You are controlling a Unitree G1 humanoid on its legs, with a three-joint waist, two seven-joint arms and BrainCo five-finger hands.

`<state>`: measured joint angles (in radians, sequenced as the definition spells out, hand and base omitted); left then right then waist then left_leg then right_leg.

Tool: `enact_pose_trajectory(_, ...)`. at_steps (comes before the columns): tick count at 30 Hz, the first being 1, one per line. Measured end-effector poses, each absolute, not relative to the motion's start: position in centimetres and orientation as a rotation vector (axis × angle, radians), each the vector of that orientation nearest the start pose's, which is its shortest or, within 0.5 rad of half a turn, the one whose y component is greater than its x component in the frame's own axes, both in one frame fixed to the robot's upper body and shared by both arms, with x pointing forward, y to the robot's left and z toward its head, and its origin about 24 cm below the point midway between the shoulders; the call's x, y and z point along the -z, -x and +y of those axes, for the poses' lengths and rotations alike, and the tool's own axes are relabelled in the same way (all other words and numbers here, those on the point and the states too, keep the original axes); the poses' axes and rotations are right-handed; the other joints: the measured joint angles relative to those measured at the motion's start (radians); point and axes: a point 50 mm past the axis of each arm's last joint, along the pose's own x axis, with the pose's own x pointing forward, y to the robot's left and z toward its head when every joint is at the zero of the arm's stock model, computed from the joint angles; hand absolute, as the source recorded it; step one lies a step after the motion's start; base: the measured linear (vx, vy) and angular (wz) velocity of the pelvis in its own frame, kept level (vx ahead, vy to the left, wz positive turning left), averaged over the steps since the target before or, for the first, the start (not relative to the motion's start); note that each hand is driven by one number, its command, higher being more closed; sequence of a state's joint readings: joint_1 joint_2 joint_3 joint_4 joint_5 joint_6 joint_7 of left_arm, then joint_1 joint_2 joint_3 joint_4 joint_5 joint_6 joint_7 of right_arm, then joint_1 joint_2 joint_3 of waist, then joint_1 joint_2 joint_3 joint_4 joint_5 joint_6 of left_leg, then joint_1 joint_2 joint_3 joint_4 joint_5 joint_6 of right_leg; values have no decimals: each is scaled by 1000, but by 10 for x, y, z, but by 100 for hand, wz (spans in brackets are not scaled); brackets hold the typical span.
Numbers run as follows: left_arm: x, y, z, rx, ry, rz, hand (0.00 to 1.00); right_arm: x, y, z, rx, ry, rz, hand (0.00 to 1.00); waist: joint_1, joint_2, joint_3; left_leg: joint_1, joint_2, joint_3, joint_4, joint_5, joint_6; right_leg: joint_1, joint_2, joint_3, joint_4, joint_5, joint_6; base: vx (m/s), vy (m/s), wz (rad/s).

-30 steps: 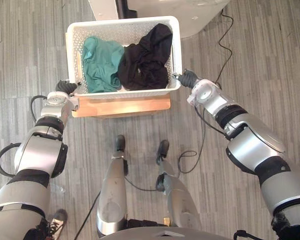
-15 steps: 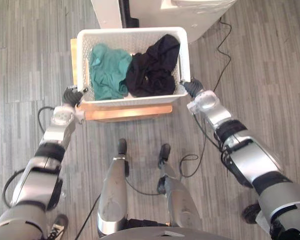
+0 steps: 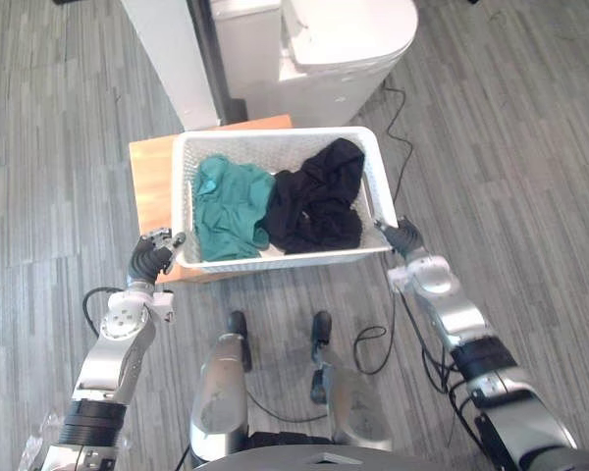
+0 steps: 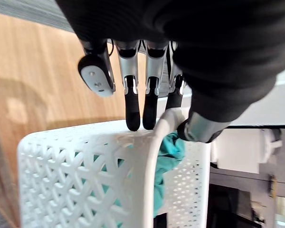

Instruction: Pick up the laundry basket with both hands and put the clothes into the washing machine.

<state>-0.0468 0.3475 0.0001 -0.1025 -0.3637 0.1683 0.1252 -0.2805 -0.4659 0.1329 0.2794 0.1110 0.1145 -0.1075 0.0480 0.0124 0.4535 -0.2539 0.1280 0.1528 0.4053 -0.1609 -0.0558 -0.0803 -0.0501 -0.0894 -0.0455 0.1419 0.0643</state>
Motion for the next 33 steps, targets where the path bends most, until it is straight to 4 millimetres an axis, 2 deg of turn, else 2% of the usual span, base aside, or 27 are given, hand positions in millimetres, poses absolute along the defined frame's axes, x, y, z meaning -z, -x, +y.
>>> enact_pose_trajectory(2, -75, -262, 201, -57, 40, 13, 100, -41, -289, -228, 81, 345, 175, 100, -17, -2, -34, 19, 2, 17, 15, -22, 5, 0, 0, 23, 24, -30, -16, 53, 46, -26)
enact_pose_trajectory(4, -67, -253, 198, -75, 88, 32, 100, -22, -263, -226, 82, 282, 235, 100, -56, -1, -103, 40, 12, 52, 41, -64, 11, 0, 1, 38, 41, -38, -12, 80, 69, -50)
enact_pose_trajectory(5, -64, -249, 198, -81, 94, 38, 100, -19, -257, -226, 79, 272, 243, 100, -63, -2, -114, 51, 19, 69, 47, -75, 14, 0, 4, 45, 47, -37, -12, 74, 73, -77)
enact_pose_trajectory(7, -51, -235, 200, -95, 122, 80, 100, -14, -241, -225, 73, 249, 259, 100, -86, 5, -145, 113, 53, 146, 59, -122, 25, 1, 29, 37, 69, -7, -30, 51, 82, -110)
enact_pose_trajectory(8, -48, -232, 201, -103, 131, 92, 100, -13, -239, -224, 70, 247, 260, 100, -91, 7, -151, 132, 62, 170, 52, -132, 33, 6, 38, 21, 58, 15, -41, 27, 72, -132)
enact_pose_trajectory(9, -42, -226, 203, -117, 143, 116, 100, -11, -236, -222, 72, 241, 265, 100, -94, 6, -169, 171, 81, 233, 19, -133, 39, 23, 50, -31, 14, 62, -83, 42, 55, -142)
enact_pose_trajectory(10, -37, -221, 205, -136, 164, 131, 100, -10, -233, -219, 75, 231, 263, 100, -93, 6, -179, 213, 97, 306, 4, -127, 39, 27, 40, -155, 61, -2, -134, 60, 56, -141)
enact_pose_trajectory(11, -34, -218, 206, -147, 172, 140, 100, -9, -232, -217, 77, 232, 263, 100, -96, 4, -181, 238, 99, 337, -3, -128, 40, 33, 35, -213, 79, -33, -139, 99, 62, -124)
enact_pose_trajectory(13, -25, -210, 208, -182, 207, 168, 100, -4, -225, -211, 94, 204, 273, 100, -96, 3, -218, 276, 97, 397, -6, -129, 43, 69, 38, -287, 54, -65, -126, 138, 25, -100)
enact_pose_trajectory(14, -22, -209, 206, -198, 222, 172, 100, -2, -216, -208, 108, 184, 279, 100, -103, 7, -233, 287, 96, 393, -1, -133, 34, 90, 48, -272, 15, -39, -87, 145, -38, -63)
enact_pose_trajectory(16, -17, -208, 204, -206, 230, 185, 100, 0, -207, -208, 115, 196, 291, 100, -109, 19, -241, 295, 110, 376, 28, -138, 17, 110, 68, -251, -6, -48, -81, 96, -46, -32)
enact_pose_trajectory(18, -9, -206, 203, -214, 233, 215, 100, 1, -206, -208, 111, 205, 301, 100, -102, 21, -242, 291, 143, 351, 122, -133, 9, 139, 83, -213, -21, -54, -85, 75, -53, -61)
enact_pose_trajectory(19, -1, -200, 203, -227, 242, 250, 100, -1, -206, -208, 112, 204, 297, 100, -96, 27, -242, 273, 181, 318, 244, -119, 20, 166, 102, -169, -24, -56, -91, 83, -47, -111)
enact_pose_trajectory(20, 8, -193, 203, -240, 252, 290, 100, -4, -206, -207, 111, 205, 286, 100, -90, 31, -240, 226, 213, 262, 402, -76, 63, 188, 116, -114, -16, -63, -100, 102, -16, -138)
enact_pose_trajectory(22, 16, -184, 201, -254, 267, 327, 100, -11, -207, -207, 116, 207, 259, 100, -75, 32, -240, 170, 198, 156, 532, -107, 59, 189, 124, -28, 12, -70, -103, 73, 64, -155)
enact_pose_trajectory(23, 21, -176, 200, -268, 278, 351, 100, -22, -209, -205, 116, 221, 210, 100, -58, 33, -239, 142, 147, 53, 529, -145, 40, 183, 126, 62, 34, -69, -108, 38, 118, -168)
enact_pose_trajectory(24, 23, -174, 200, -272, 281, 359, 100, -26, -210, -205, 114, 232, 193, 100, -53, 35, -239, 139, 122, 10, 493, -157, 34, 180, 128, 94, 39, -70, -107, -17, 249, -207)
enact_pose_trajectory(25, 24, -169, 199, -279, 284, 370, 100, -32, -212, -204, 112, 241, 166, 100, -42, 36, -241, 137, 73, -81, 374, -171, 19, 159, 134, 157, 42, -75, -103, -57, 250, -152)
enact_pose_trajectory(26, 24, -166, 199, -282, 287, 369, 100, -35, -213, -203, 110, 243, 151, 100, -40, 45, -247, 136, 54, -130, 306, -176, 11, 148, 140, 188, 41, -75, -104, -92, 349, -197)
enact_pose_trajectory(27, 21, -164, 199, -285, 292, 357, 100, -40, -216, -203, 109, 248, 128, 100, -33, 67, -263, 136, 20, -224, 173, -178, 6, 114, 146, 226, 34, -74, -105, -95, 328, -210)
enact_pose_trajectory(28, 15, -164, 199, -287, 294, 331, 100, -44, -216, -203, 103, 259, 110, 100, -16, 104, -285, 125, 11, -258, 88, -139, -26, 87, 157, 259, 7, -69, -94, -81, 330, -214)
enact_pose_trajectory(29, 13, -164, 200, -291, 293, 322, 100, -43, -215, -202, 100, 255, 114, 100, -8, 104, -293, 117, 18, -231, 77, -136, -19, 86, 155, 276, -16, -67, -80, -10, 280, -162)
enact_pose_trajectory(30, 10, -164, 204, -288, 273, 311, 100, -40, -213, -200, 109, 228, 122, 100, -25, 98, -306, 101, 29, -182, 54, -129, -7, 49, 140, 261, 18, -55, -58, 116, 243, -84)
enact_pose_trajectory(31, 7, -169, 205, -272, 256, 296, 100, -36, -209, -200, 128, 205, 140, 100, -43, 71, -317, 89, 0, -164, 19, -108, 3, 48, 102, 242, 46, -51, -51, 169, 220, -52)
enact_pose_trajectory(32, 6, -169, 206, -266, 250, 294, 100, -34, -206, -202, 136, 202, 150, 100, -44, 48, -330, 81, -20, -143, 4, -98, 9, 48, 74, 233, 29, -77, -25, 217, 189, -48)
enact_pose_trajectory(33, 6, -171, 204, -258, 253, 292, 100, -33, -205, -203, 136, 199, 156, 100, -42, 30, -334, 79, -39, -126, -14, -78, 21, 34, 51, 241, 6, -45, 3, 185, 172, -40)
